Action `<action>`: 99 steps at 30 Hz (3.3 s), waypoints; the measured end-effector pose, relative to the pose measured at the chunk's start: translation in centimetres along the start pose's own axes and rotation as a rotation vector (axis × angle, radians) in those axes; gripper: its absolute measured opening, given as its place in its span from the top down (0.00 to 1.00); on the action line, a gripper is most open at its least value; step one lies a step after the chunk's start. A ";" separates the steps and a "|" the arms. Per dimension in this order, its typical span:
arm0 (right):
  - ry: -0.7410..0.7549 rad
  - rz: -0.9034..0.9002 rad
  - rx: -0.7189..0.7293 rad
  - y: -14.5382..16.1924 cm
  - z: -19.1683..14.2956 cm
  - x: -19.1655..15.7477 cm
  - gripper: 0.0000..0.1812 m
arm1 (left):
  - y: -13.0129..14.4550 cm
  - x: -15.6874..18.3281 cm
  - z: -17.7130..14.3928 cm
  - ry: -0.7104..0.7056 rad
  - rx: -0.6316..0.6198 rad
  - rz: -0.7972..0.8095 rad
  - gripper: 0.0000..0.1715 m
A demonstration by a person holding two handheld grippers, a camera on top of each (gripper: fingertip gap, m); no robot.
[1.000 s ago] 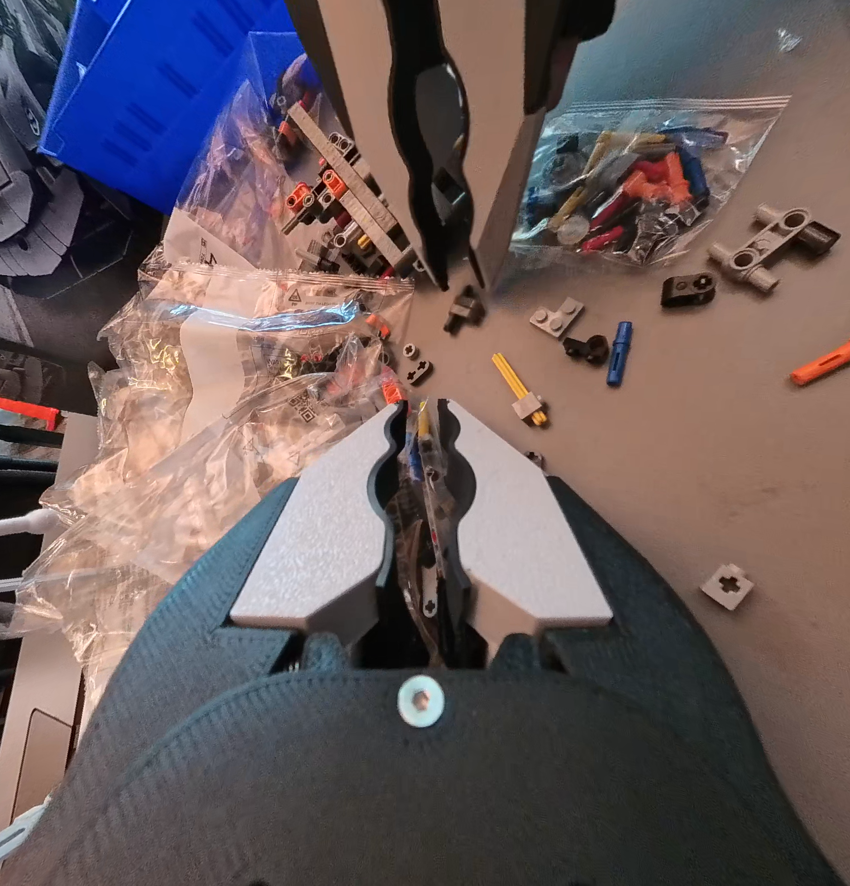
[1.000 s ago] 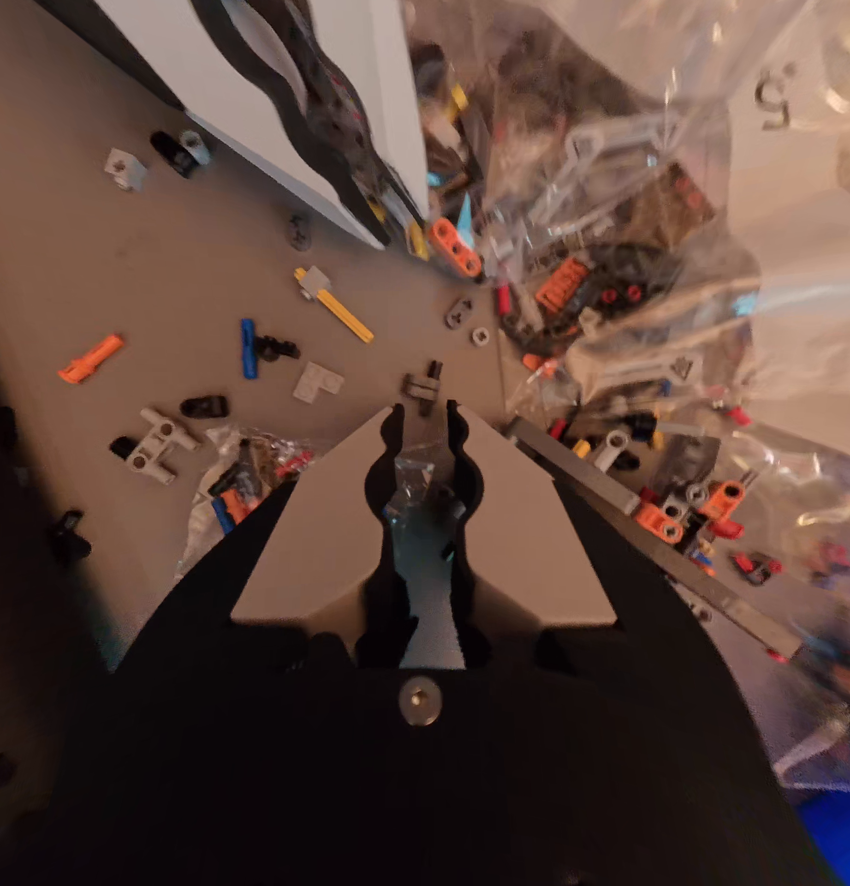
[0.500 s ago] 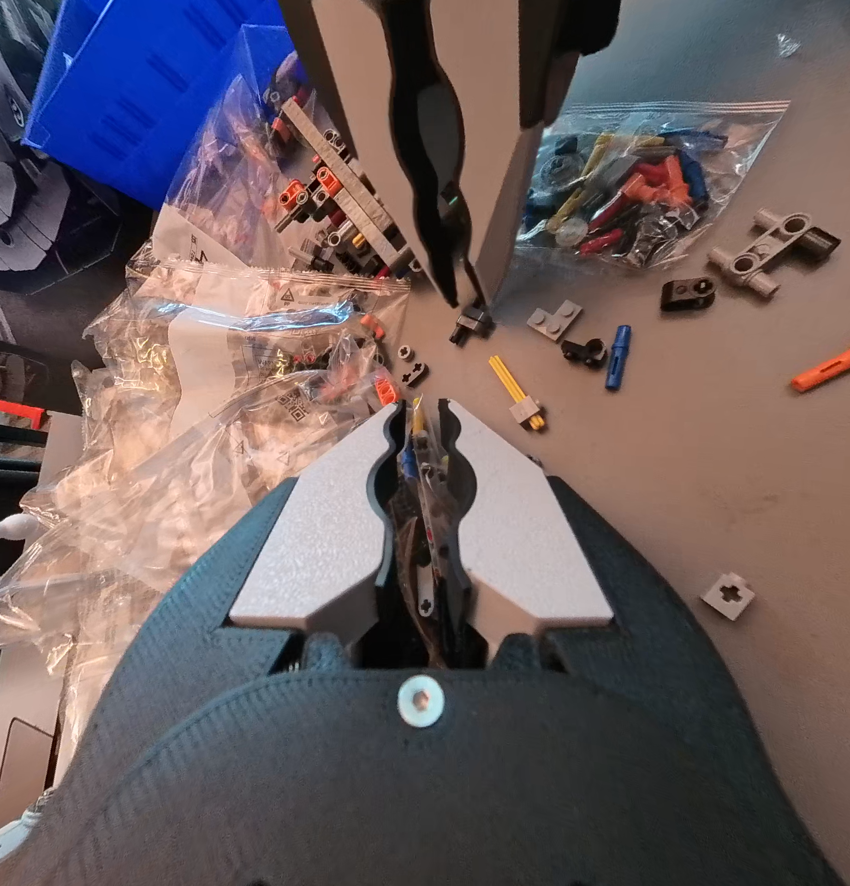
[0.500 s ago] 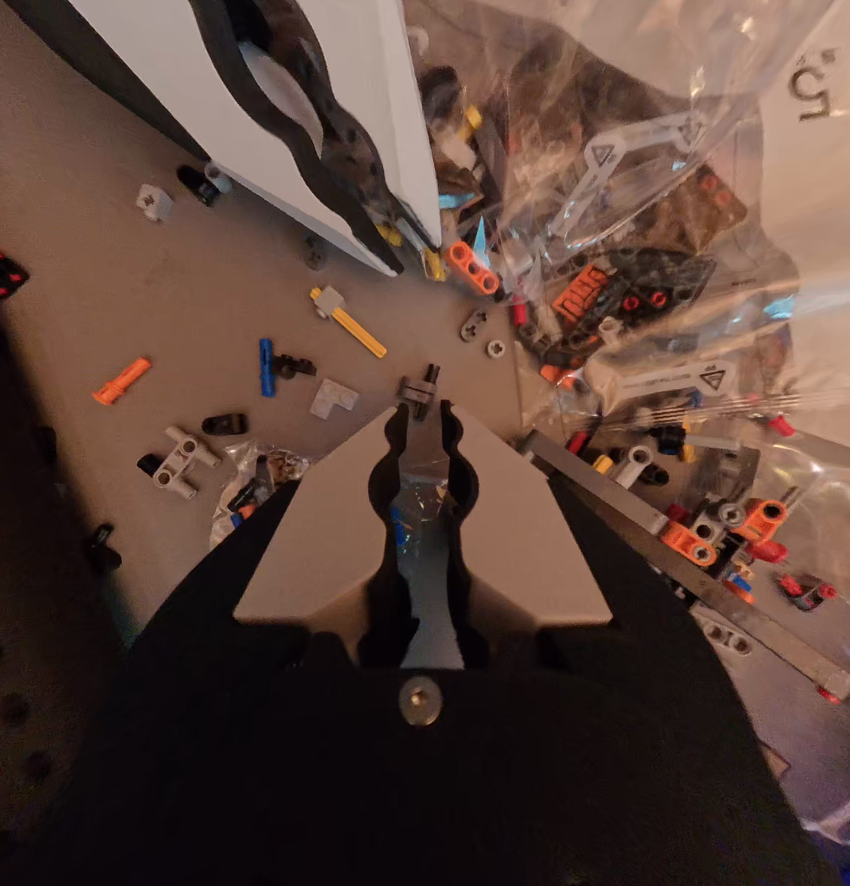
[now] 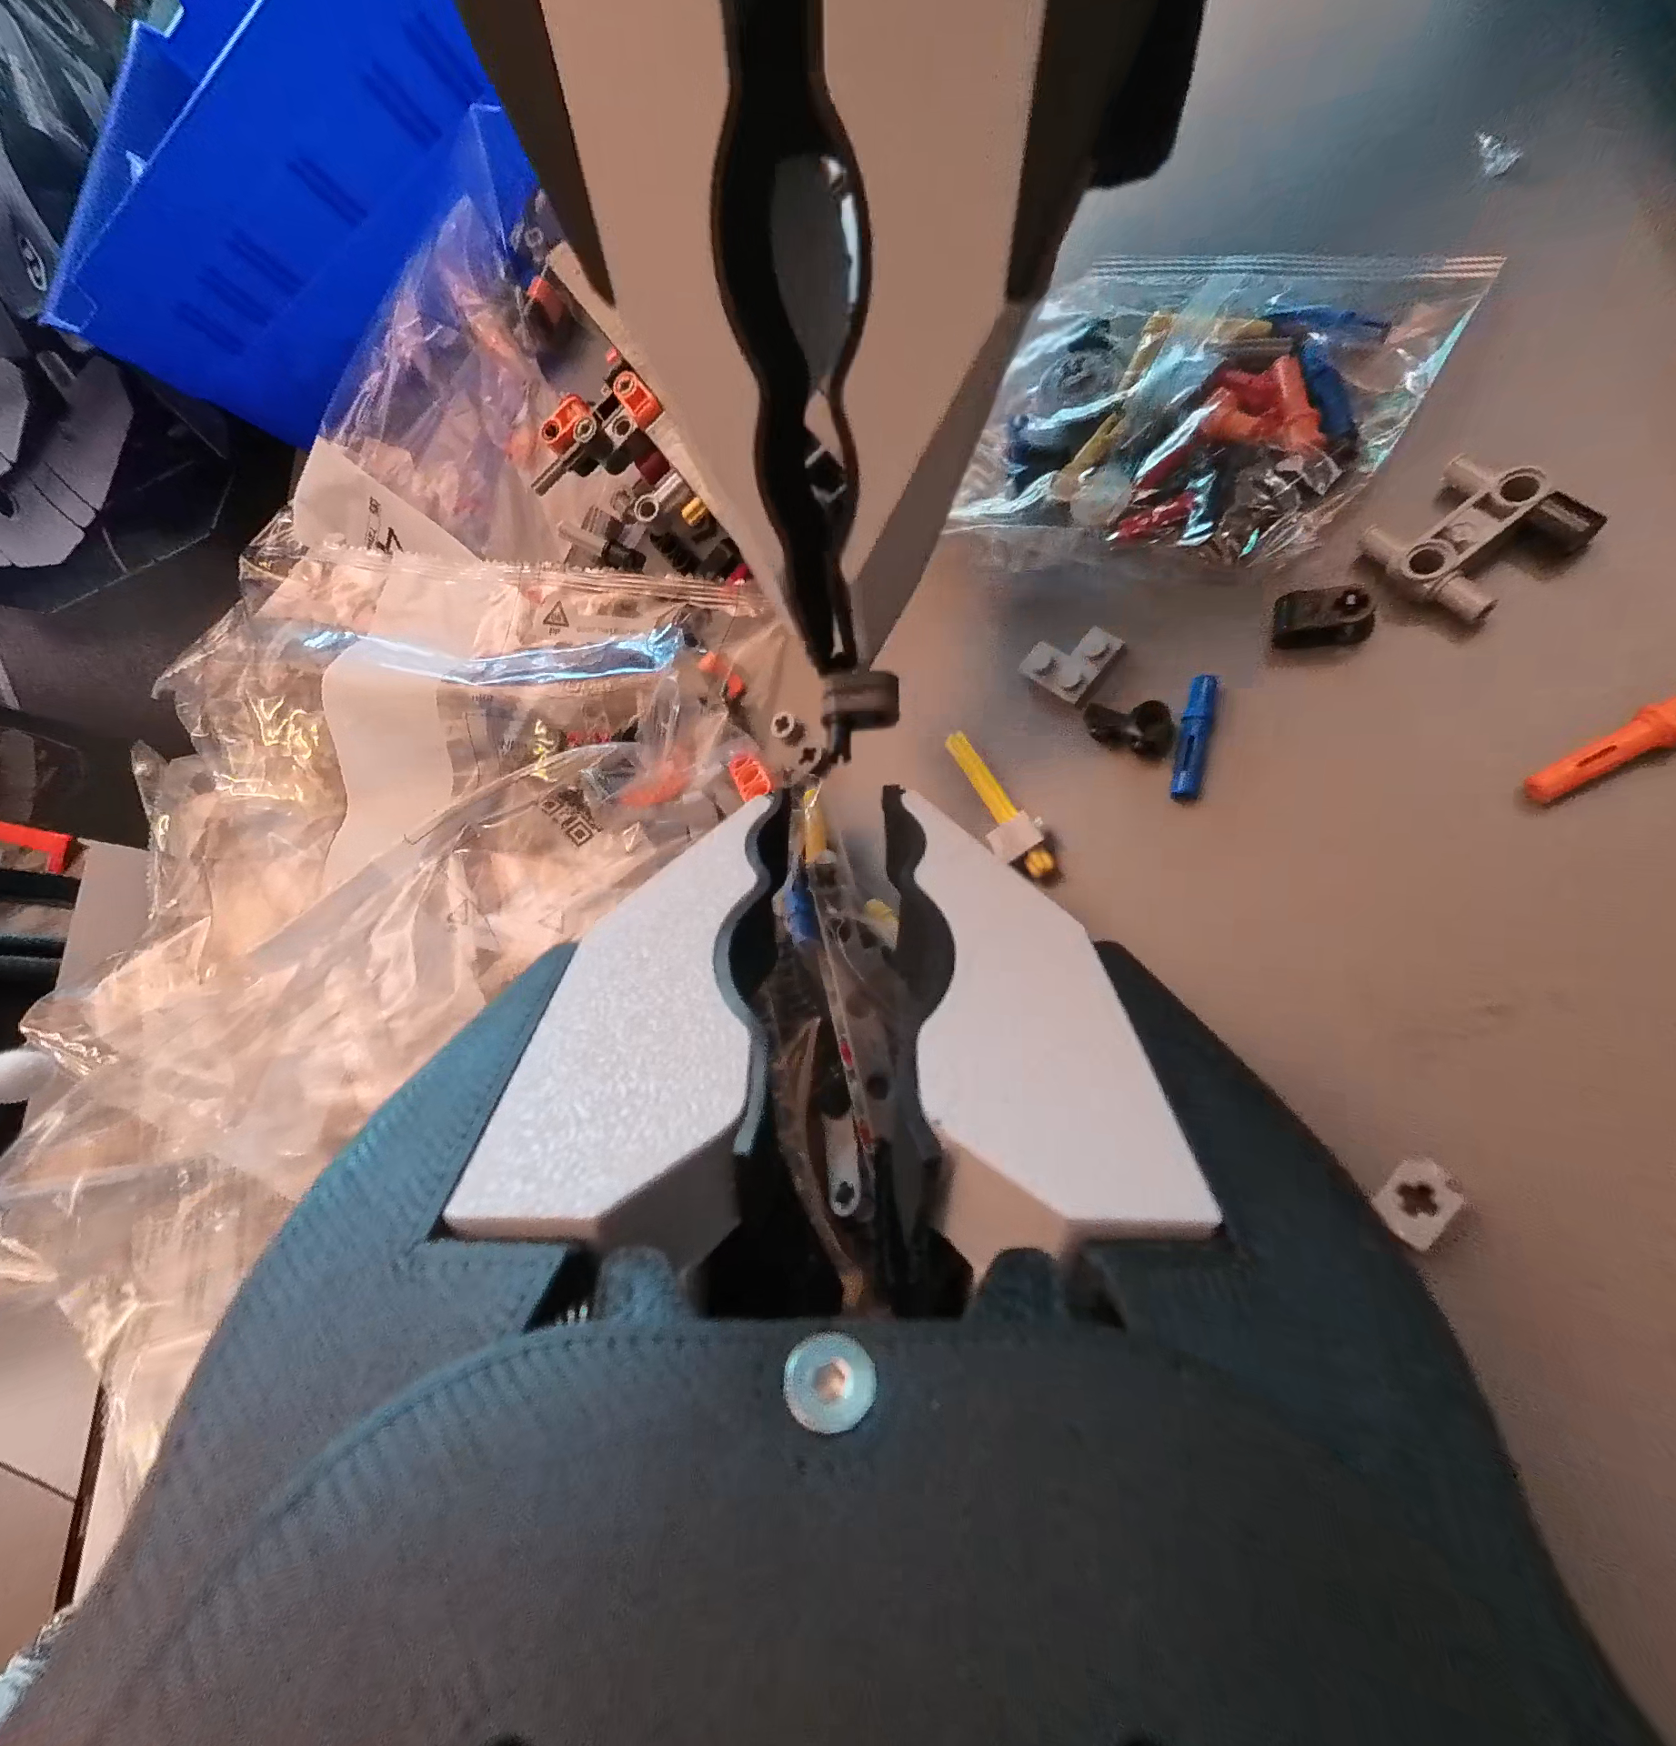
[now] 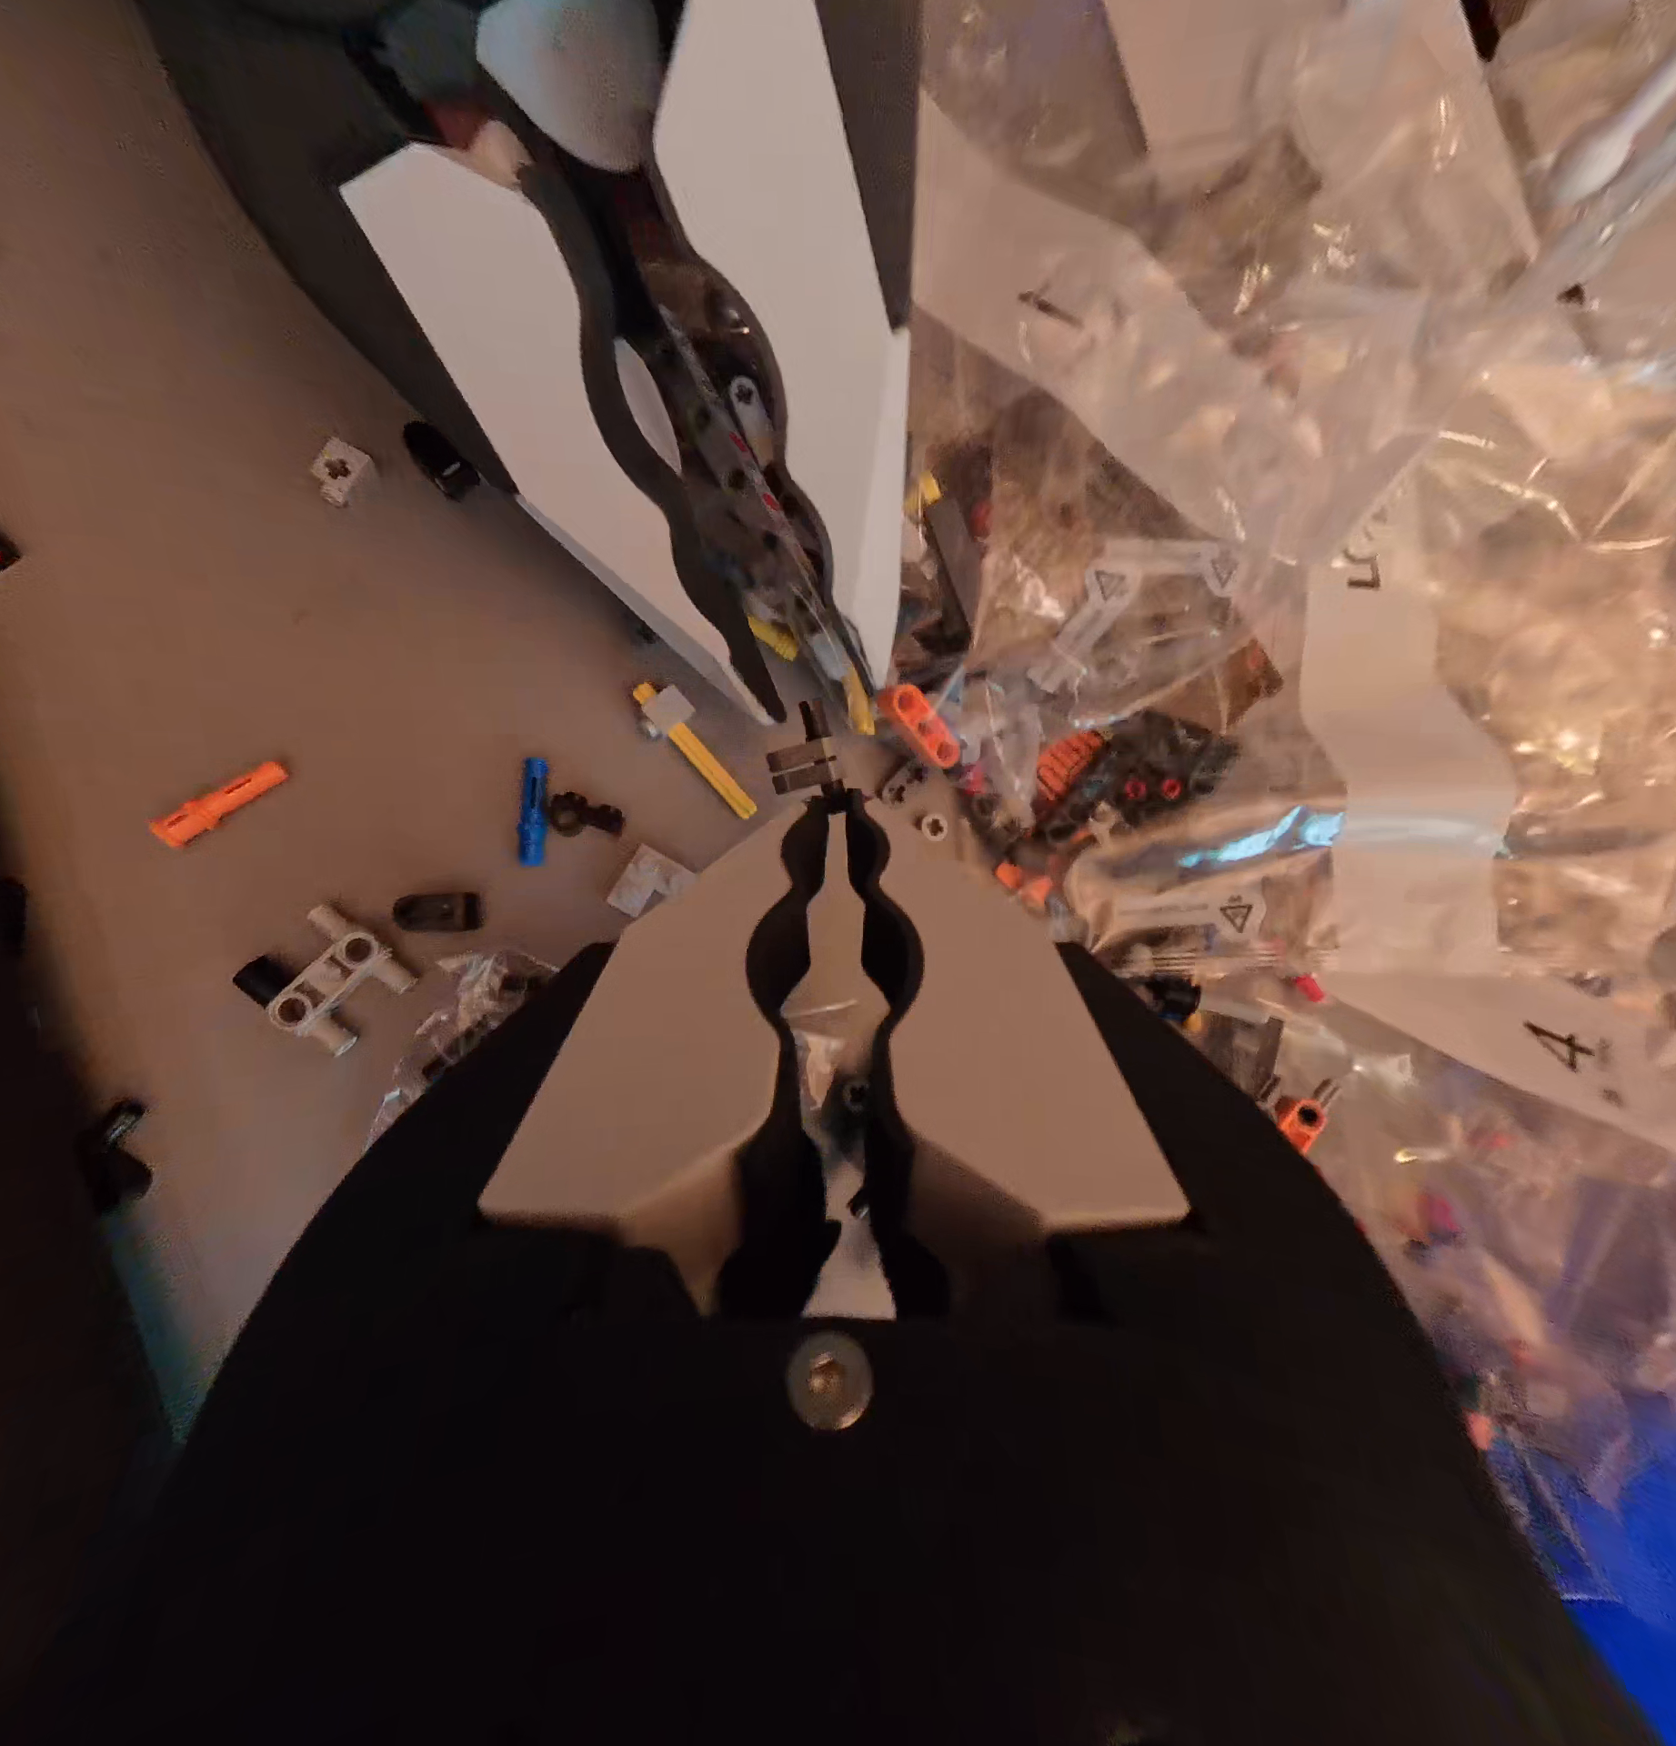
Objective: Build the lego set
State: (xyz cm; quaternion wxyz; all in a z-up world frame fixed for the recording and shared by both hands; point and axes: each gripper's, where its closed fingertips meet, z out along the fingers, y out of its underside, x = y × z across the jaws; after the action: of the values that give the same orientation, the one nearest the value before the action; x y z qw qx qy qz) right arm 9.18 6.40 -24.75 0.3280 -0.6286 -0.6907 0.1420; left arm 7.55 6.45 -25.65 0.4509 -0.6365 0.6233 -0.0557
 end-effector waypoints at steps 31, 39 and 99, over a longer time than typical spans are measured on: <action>-0.130 0.212 0.189 -2.6 0.0 -0.4 1.00 | -0.7 0.5 0.3 0.034 0.032 -0.037 0.90; -0.138 0.224 0.178 -2.2 -0.1 -0.3 1.00 | -0.5 0.7 0.5 0.045 0.026 -0.036 0.94; -0.319 0.255 0.186 -1.1 -0.7 -2.2 0.99 | -0.8 0.6 0.3 0.001 0.044 0.041 0.85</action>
State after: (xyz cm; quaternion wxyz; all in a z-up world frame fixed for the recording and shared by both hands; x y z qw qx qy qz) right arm 8.74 3.92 -24.17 0.2506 -0.6474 -0.6328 0.3431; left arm 8.49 5.97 -25.57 0.4657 -0.6132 0.6351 -0.0604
